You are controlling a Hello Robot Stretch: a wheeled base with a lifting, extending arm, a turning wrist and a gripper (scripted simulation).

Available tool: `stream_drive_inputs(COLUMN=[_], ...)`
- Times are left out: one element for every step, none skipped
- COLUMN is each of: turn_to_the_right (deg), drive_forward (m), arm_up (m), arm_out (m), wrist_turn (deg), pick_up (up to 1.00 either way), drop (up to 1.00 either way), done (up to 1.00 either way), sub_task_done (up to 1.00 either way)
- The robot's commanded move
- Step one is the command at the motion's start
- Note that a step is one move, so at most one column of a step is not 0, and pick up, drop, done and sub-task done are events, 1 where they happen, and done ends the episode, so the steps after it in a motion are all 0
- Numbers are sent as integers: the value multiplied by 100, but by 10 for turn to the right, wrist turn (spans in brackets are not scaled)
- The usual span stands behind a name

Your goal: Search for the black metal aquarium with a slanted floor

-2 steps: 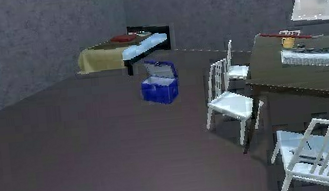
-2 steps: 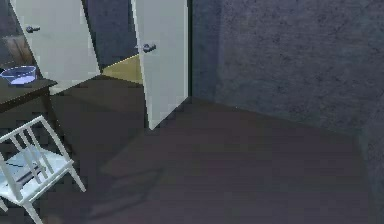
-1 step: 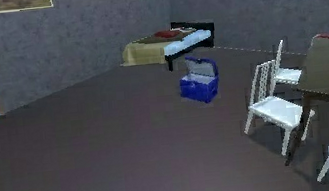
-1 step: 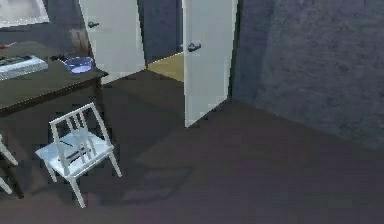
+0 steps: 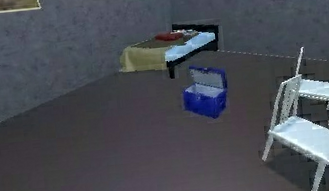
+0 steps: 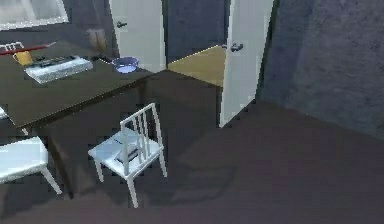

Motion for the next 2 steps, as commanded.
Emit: stream_drive_inputs(turn_to_the_right=[-120,0], drive_forward=[0,75], arm_up=[0,0], arm_out=[0,0], wrist_turn=[0,0], pick_up=[0,0], drop=[0,0], done=[0,0], sub_task_done=[0,0])
